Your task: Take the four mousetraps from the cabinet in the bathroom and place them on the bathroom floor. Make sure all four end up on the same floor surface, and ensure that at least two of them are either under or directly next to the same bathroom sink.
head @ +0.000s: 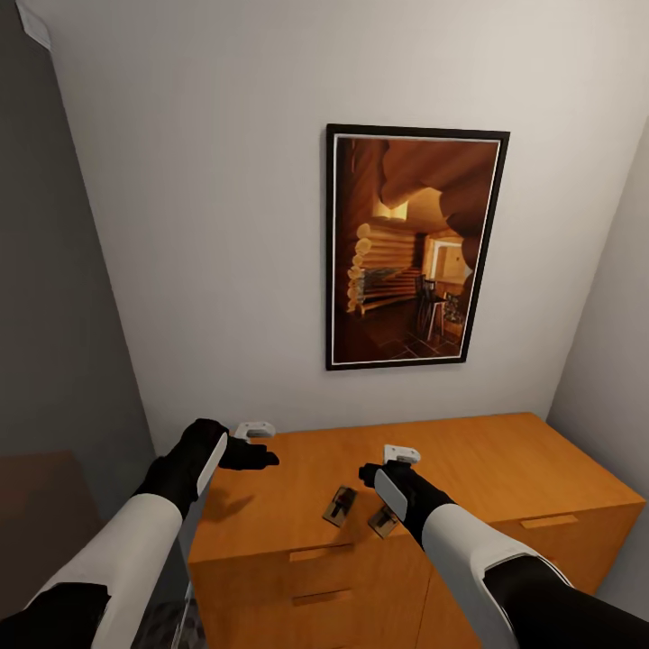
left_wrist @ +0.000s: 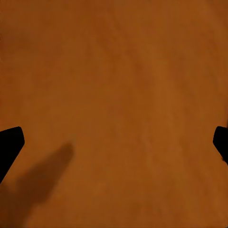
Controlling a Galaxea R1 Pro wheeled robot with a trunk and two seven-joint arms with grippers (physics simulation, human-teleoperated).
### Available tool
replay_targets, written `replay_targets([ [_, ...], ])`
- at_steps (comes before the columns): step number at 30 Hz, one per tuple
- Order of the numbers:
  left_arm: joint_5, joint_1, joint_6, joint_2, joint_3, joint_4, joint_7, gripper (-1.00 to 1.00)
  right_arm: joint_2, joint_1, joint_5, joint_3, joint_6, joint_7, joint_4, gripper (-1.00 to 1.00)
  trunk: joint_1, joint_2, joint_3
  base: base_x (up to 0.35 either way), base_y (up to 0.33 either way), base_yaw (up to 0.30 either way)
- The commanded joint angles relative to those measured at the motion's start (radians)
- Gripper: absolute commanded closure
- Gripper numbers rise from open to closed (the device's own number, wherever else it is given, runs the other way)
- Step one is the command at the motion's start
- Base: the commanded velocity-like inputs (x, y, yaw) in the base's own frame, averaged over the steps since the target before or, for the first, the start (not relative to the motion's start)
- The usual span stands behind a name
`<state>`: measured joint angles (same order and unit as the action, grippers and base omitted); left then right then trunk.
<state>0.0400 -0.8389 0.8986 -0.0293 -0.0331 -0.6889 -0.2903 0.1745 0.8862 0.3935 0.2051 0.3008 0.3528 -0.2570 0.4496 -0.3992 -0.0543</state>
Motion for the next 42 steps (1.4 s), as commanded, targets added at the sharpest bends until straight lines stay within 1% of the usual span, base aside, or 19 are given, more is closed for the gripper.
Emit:
replay_targets([
  [1, 0.004, 0.0, 0.003, 0.0, -0.001, -0.001, -0.004, -1.0, 0.0, 0.0, 0.004, 0.004, 0.004, 0.007, -0.001, -1.0, 0.0, -0.001, 0.001, 0.0, 0.0, 0.0],
  [12, 0.004, 0.0, 0.003, 0.0, -0.001, 0.002, -0.005, -1.0, 0.0, -0.001, 0.006, -0.005, -0.023, 0.008, 0.014, -1.0, 0.0, -0.001, 0.001, 0.0, 0.0, 0.0],
  [21, 0.004, 0.0, 0.003, 0.0, -0.001, 0.003, -0.004, -1.0, 0.0, -0.001, 0.017, -0.029, -0.045, 0.008, 0.042, -1.0, 0.0, -0.001, 0.001, 0.0, 0.0, 0.0],
  [42, 0.004, 0.0, 0.003, 0.0, -0.001, 0.003, -0.005, -1.0, 0.0, -0.001, 0.018, -0.033, -0.051, 0.009, 0.051, -1.0, 0.0, -0.001, 0.001, 0.0, 0.0, 0.0],
])
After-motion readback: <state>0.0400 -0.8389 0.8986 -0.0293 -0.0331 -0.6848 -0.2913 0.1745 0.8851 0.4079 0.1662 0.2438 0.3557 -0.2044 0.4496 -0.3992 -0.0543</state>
